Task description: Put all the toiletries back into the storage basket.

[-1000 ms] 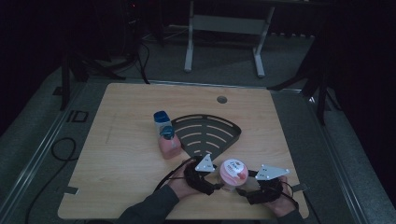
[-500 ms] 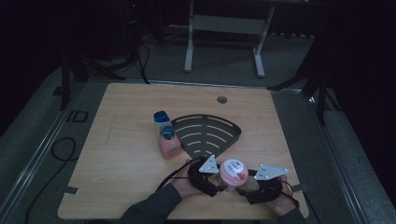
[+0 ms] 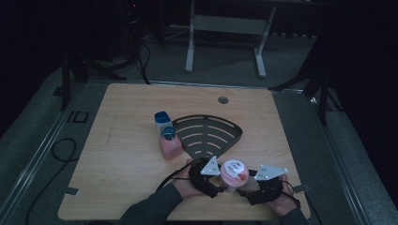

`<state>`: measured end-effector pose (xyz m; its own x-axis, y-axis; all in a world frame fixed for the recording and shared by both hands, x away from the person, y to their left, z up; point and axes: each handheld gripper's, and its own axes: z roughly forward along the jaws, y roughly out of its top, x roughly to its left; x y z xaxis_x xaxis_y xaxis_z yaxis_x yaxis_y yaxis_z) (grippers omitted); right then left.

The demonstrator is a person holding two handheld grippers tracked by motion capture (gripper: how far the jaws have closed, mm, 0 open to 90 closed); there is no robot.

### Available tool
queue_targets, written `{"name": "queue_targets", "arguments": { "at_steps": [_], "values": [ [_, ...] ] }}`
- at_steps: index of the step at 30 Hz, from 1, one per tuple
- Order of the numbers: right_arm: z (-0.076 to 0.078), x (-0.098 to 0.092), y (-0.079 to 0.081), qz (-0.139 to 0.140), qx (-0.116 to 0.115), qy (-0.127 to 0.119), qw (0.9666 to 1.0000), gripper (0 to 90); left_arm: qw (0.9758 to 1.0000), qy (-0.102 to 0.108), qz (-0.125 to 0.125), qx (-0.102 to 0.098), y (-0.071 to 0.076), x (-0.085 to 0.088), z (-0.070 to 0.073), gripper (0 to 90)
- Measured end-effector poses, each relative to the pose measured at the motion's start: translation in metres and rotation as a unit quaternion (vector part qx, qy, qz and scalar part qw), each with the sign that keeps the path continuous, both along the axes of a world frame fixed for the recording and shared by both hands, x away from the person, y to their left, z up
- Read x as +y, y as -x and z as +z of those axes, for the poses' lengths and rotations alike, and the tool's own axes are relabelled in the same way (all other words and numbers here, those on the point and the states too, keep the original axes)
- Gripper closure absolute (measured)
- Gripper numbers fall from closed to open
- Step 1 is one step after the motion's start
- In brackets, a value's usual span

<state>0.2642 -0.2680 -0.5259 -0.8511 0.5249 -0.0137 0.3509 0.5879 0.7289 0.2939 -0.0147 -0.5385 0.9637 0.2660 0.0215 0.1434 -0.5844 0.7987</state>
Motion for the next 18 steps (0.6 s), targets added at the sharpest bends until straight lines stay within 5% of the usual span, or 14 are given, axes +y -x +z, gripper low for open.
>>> {"name": "queue_targets", "arguments": {
  "at_steps": [18],
  "values": [
    [0.0079, 0.0034, -0.0055, 0.007, -0.005, 0.000, 1.0000, 18.2, 1.0000, 0.005, 0.005, -0.005, -0.0029, 0.0041, 0.0077, 20.8]
  ]
}}
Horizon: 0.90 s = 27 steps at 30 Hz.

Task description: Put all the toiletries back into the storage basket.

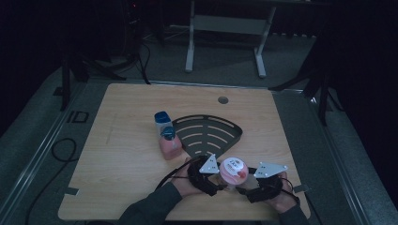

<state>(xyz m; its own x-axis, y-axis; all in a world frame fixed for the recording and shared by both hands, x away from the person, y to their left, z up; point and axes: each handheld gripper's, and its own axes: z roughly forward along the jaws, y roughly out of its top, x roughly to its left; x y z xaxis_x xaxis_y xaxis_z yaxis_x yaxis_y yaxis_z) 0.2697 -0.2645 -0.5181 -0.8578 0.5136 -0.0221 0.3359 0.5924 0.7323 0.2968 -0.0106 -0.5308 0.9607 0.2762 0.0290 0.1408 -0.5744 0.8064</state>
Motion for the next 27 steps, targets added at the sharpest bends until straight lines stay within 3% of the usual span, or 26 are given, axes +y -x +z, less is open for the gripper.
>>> {"name": "queue_targets", "arguments": {
  "at_steps": [27],
  "values": [
    [0.022, 0.002, -0.021, 0.004, -0.015, 0.004, 0.9999, 17.2, 0.9997, 0.001, 0.013, -0.021, -0.016, 0.000, 0.022, 20.8]
  ]
}}
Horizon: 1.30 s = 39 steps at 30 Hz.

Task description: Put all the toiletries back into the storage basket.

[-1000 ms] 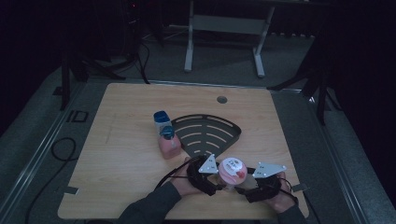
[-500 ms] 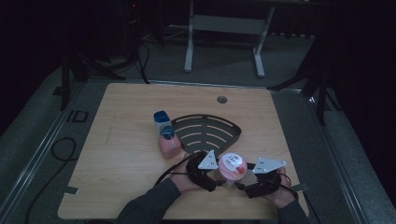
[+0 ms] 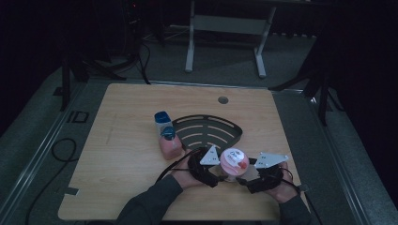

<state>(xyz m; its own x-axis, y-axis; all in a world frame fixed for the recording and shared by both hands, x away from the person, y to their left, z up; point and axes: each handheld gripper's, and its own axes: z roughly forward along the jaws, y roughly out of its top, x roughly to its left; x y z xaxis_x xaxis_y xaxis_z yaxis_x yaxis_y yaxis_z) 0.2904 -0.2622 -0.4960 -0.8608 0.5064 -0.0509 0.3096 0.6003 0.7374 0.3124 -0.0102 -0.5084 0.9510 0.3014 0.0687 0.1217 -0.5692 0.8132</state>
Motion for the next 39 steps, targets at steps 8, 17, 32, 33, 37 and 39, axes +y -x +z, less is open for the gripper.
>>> {"name": "queue_targets", "arguments": {
  "at_steps": [8, 17, 32, 33, 37, 39],
  "values": [
    [0.010, 0.002, -0.010, 0.007, -0.007, 0.010, 0.9999, 17.2, 1.0000, 0.003, 0.007, -0.003, -0.007, 0.001, 0.006, 20.8],
    [0.018, 0.004, -0.019, 0.006, -0.015, 0.015, 0.9998, 16.4, 0.9999, 0.007, 0.014, 0.001, -0.016, 0.002, 0.012, 20.8],
    [0.027, 0.005, -0.032, 0.012, -0.019, 0.019, 0.9996, 16.4, 0.9997, 0.005, 0.021, -0.009, -0.026, 0.001, 0.022, 20.8],
    [0.028, 0.004, -0.034, 0.013, -0.019, 0.018, 0.9996, 16.4, 0.9997, 0.003, 0.022, -0.009, -0.027, 0.001, 0.022, 20.7],
    [0.029, 0.004, -0.041, 0.016, -0.011, 0.018, 0.9996, 16.5, 0.9996, 0.000, 0.026, -0.009, -0.031, 0.001, 0.025, 20.8],
    [0.030, 0.005, -0.044, 0.019, -0.010, 0.018, 0.9996, 16.6, 0.9996, -0.002, 0.026, -0.009, -0.033, 0.002, 0.026, 20.8]
  ]
}}
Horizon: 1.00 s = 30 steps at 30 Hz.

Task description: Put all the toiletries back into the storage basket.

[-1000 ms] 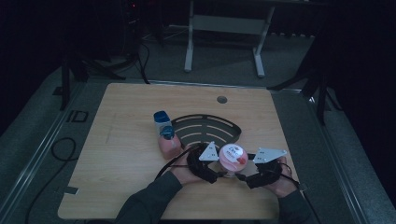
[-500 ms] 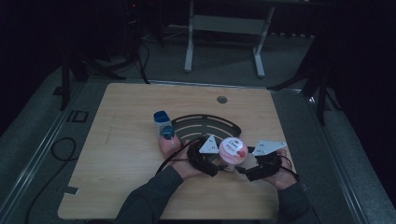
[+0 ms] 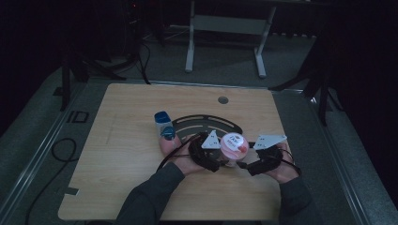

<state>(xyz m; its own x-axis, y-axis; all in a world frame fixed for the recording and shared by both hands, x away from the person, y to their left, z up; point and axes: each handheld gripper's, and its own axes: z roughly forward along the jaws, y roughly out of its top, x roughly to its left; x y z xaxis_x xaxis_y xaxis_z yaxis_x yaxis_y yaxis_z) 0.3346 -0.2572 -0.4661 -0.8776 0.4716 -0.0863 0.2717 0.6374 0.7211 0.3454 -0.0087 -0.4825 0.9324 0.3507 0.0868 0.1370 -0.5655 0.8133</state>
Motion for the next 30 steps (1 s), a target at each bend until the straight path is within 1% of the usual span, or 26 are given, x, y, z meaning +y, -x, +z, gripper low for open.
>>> {"name": "queue_targets", "arguments": {
  "at_steps": [5, 8, 9, 12, 13, 18, 19, 22, 23, 24, 26, 30],
  "values": [
    [0.003, 0.001, -0.006, 0.004, -0.003, 0.005, 1.0000, 16.9, 1.0000, -0.004, 0.002, 0.000, -0.006, 0.000, 0.002, 20.8],
    [0.005, 0.001, -0.010, 0.006, -0.005, 0.004, 1.0000, 17.0, 1.0000, 0.003, 0.005, 0.002, -0.009, 0.001, 0.003, 20.8],
    [0.005, 0.001, -0.012, 0.006, -0.004, 0.005, 1.0000, 17.0, 1.0000, 0.000, 0.005, 0.001, -0.010, 0.001, 0.004, 20.8],
    [0.007, 0.000, -0.017, 0.011, -0.004, 0.004, 0.9999, 17.1, 0.9999, 0.003, 0.009, 0.002, -0.014, 0.001, 0.006, 20.8],
    [0.007, 0.000, -0.019, 0.011, 0.000, 0.002, 0.9999, 17.2, 0.9999, 0.003, 0.011, 0.003, -0.015, 0.001, 0.006, 20.8],
    [0.011, 0.000, -0.027, 0.016, -0.004, 0.009, 0.9998, 20.6, 0.9998, -0.001, 0.021, 0.003, -0.021, 0.001, 0.008, 20.8],
    [0.012, 0.000, -0.028, 0.018, -0.006, 0.011, 0.9998, 21.1, 0.9997, 0.001, 0.022, 0.005, -0.022, 0.001, 0.007, 20.8],
    [0.013, 0.000, -0.033, 0.024, -0.002, 0.011, 0.9997, 21.2, 0.9995, 0.013, 0.025, 0.014, -0.025, 0.004, 0.006, 20.8],
    [0.013, 0.000, -0.035, 0.025, -0.001, 0.008, 0.9997, 21.2, 0.9995, 0.009, 0.027, 0.013, -0.026, 0.003, 0.006, 20.8],
    [0.013, 0.001, -0.036, 0.025, -0.002, 0.012, 0.9996, 21.2, 0.9996, 0.002, 0.029, 0.007, -0.026, 0.003, 0.006, 20.8],
    [0.011, 0.004, -0.039, 0.026, 0.000, 0.022, 0.9994, 21.1, 0.9994, -0.005, 0.032, 0.006, -0.027, 0.002, 0.005, 20.8],
    [0.010, 0.005, -0.044, 0.027, 0.002, 0.024, 0.9993, 20.9, 0.9992, -0.003, 0.038, 0.009, -0.030, 0.002, 0.004, 20.8]
  ]
}}
